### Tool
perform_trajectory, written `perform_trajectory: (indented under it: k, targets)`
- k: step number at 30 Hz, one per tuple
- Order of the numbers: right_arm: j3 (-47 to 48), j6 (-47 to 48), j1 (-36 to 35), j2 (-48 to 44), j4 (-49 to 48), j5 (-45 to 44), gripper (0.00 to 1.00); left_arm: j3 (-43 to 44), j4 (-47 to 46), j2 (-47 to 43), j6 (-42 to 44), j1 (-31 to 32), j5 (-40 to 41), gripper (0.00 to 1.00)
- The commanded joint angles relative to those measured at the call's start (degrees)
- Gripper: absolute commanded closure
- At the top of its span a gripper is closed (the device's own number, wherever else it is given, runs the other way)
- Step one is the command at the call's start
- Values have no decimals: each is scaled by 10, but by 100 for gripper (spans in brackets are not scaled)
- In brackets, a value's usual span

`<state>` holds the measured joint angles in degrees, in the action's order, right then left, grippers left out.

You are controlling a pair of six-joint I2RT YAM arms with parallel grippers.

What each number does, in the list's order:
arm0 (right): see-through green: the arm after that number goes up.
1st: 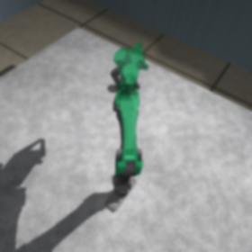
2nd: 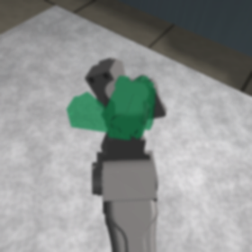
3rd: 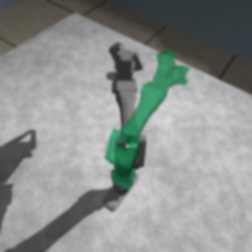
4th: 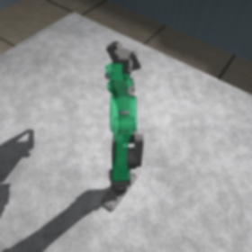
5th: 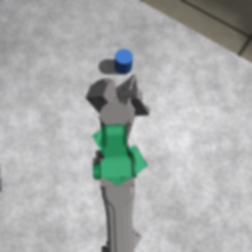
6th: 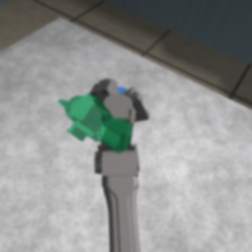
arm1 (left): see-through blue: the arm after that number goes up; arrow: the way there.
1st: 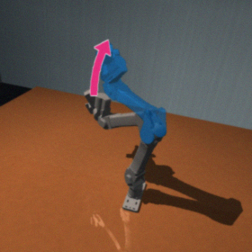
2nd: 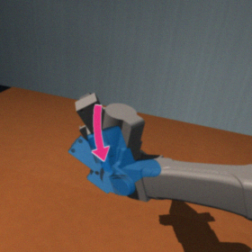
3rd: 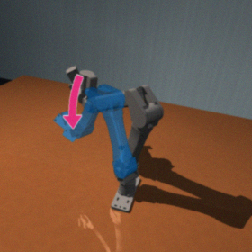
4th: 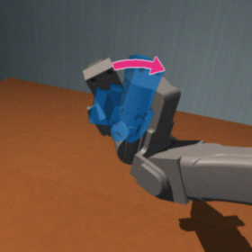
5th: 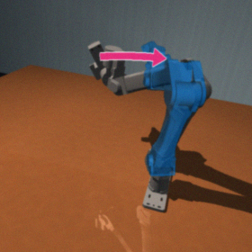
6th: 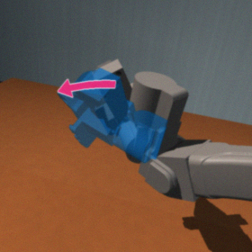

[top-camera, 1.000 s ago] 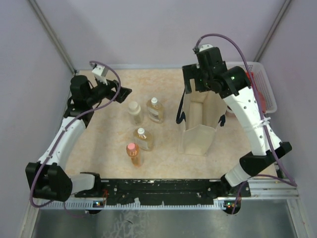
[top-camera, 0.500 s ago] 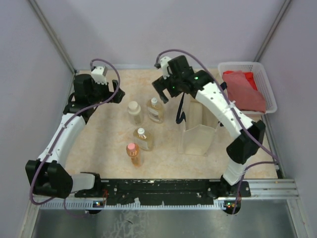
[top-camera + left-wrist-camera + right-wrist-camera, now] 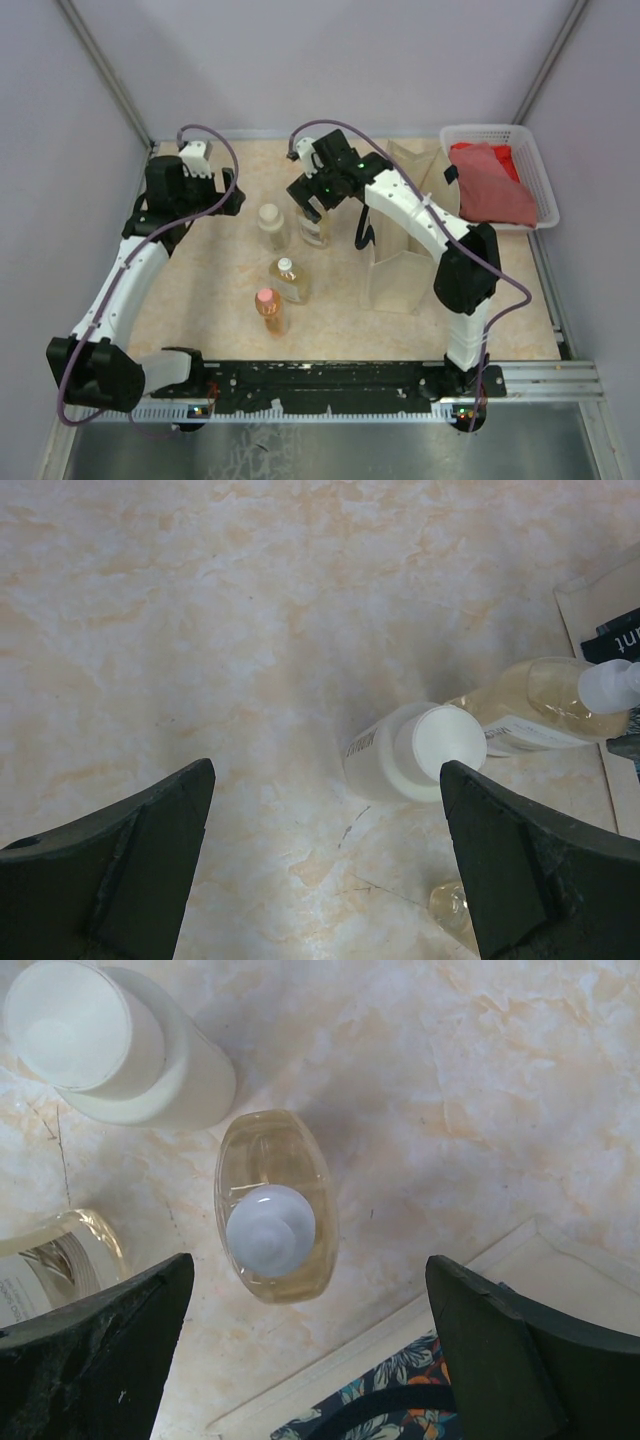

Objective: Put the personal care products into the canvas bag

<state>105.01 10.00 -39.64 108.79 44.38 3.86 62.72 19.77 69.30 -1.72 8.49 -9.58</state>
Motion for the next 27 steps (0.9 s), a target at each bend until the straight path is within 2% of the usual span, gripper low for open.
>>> perform_trajectory:
  k: [1, 7, 11, 15, 20, 22, 23, 27]
  targets:
    - [-8, 7, -6, 18, -48, 21, 1, -3, 11, -12, -6, -1, 7, 1]
    - [-7, 6, -14, 51, -57, 21, 2, 2, 13, -16, -14, -2, 10, 1]
    - [-8, 4, -18, 68, -62, 27, 18, -9, -10, -26, -36, -2, -7, 0]
    - [-6, 1, -20, 80, -61, 37, 24, -32, -57, -39, -56, -2, -31, 0]
    - [-6, -4, -22, 88, -64, 36, 44, -42, -71, -36, -62, -2, -30, 0]
    - [-5, -7, -23, 89, -64, 33, 58, -41, -68, -34, -61, -2, -18, 0]
    - [-3, -10, -23, 89, -63, 30, 69, -41, -66, -34, -58, -2, -10, 0]
    - [12, -18, -23, 87, -53, 15, 95, -41, -63, -40, -51, -2, -5, 0]
